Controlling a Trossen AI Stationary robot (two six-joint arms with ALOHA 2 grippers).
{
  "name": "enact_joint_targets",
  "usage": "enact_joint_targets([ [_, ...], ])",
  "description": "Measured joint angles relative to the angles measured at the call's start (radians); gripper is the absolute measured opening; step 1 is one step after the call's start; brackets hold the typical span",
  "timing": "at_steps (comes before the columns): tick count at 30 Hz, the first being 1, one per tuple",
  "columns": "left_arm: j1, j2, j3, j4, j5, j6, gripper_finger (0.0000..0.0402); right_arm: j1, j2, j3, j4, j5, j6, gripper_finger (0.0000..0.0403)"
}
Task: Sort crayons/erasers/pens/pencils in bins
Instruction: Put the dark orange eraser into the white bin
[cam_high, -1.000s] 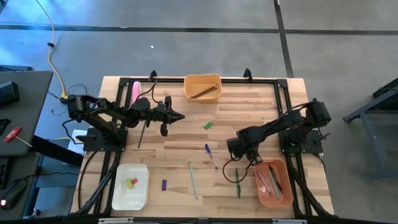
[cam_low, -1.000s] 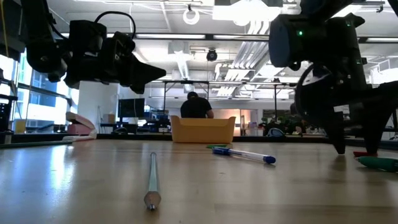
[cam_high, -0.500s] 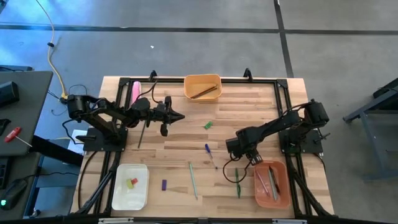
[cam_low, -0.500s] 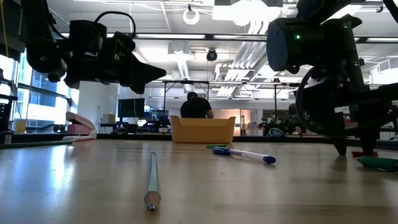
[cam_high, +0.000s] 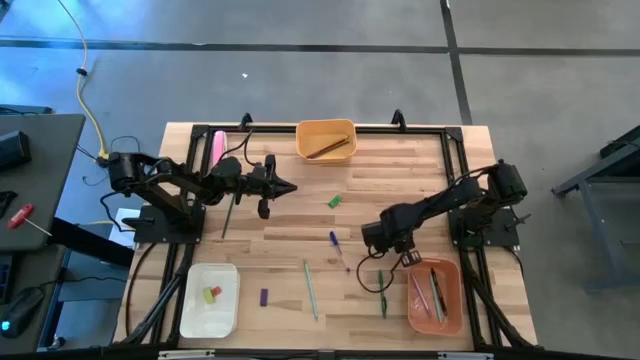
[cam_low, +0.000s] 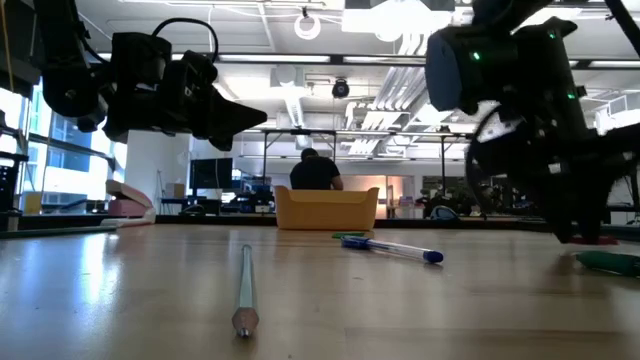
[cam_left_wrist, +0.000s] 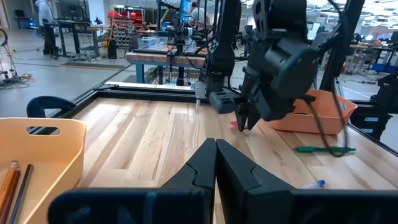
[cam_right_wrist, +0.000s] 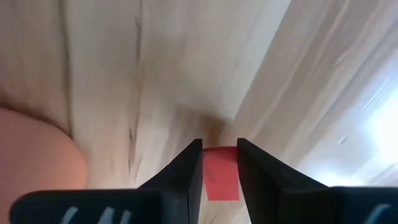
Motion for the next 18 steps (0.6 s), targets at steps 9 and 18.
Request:
enact_joint_targets([
  [9, -0.011, 0.000, 0.000, 0.000, 0.000, 0.000, 0.0000, -0.046, -0.002, 0.077, -0.038, 0.011, 0.085, 0.0067],
  [18, -0.026, 0.000, 0.000, -0.008, -0.003, -0.040, 0.0000, -0.123, -0.129, 0.142, 0.082, 0.046, 0.222, 0.0064],
])
